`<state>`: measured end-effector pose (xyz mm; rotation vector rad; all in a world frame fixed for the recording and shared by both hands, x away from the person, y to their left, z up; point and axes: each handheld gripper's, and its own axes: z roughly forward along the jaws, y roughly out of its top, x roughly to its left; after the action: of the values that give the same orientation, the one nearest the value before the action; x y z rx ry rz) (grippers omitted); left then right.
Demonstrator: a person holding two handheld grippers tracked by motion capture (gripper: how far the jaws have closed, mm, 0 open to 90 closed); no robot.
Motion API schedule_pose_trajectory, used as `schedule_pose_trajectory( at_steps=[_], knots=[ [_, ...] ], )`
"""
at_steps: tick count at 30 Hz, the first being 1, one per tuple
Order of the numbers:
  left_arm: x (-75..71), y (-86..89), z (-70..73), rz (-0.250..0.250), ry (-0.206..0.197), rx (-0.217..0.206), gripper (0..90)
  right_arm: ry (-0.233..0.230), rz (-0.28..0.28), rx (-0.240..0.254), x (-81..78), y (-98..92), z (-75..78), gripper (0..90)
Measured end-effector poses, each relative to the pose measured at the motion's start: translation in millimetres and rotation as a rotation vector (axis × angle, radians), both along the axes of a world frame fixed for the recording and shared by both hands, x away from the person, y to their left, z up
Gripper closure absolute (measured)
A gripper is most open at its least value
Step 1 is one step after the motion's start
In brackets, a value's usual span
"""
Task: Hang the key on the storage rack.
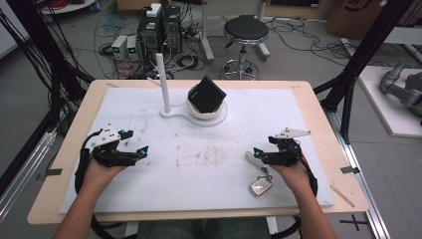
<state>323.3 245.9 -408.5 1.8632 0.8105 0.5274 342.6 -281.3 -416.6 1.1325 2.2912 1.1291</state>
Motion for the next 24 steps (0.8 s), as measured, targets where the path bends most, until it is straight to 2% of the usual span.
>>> schedule_pose_trajectory(
  at_steps=[6, 12, 16, 21, 22, 24],
  knots=[
    [0.0, -1.0, -0.1, -0.004, -0.002, 0.000, 16.9, 0.006, 0.017, -0.021, -10.5, -0.6, -4.4, 21.7],
    [-0.4, -1.1, 0.3, -0.001, -0.002, 0.003, 16.9, 0.037, 0.030, -0.048, -20.7, -1.5, -10.6, 23.3],
    [-0.8, -1.5, 0.8, -0.005, -0.004, 0.001, 16.9, 0.063, 0.059, -0.085, -29.3, 0.4, -16.1, 25.9],
    [-1.3, -3.2, 1.4, -0.008, -0.008, 0.008, 16.9, 0.117, 0.074, -0.117, -35.3, -5.7, -23.1, 39.3],
    [-1.4, -3.5, 1.3, -0.008, -0.008, 0.009, 16.9, 0.134, 0.077, -0.121, -36.1, -7.2, -24.1, 44.6],
    [-1.3, -3.6, 1.2, -0.012, -0.007, 0.016, 16.9, 0.131, 0.081, -0.121, -37.0, -9.9, -24.7, 49.5]
  ],
)
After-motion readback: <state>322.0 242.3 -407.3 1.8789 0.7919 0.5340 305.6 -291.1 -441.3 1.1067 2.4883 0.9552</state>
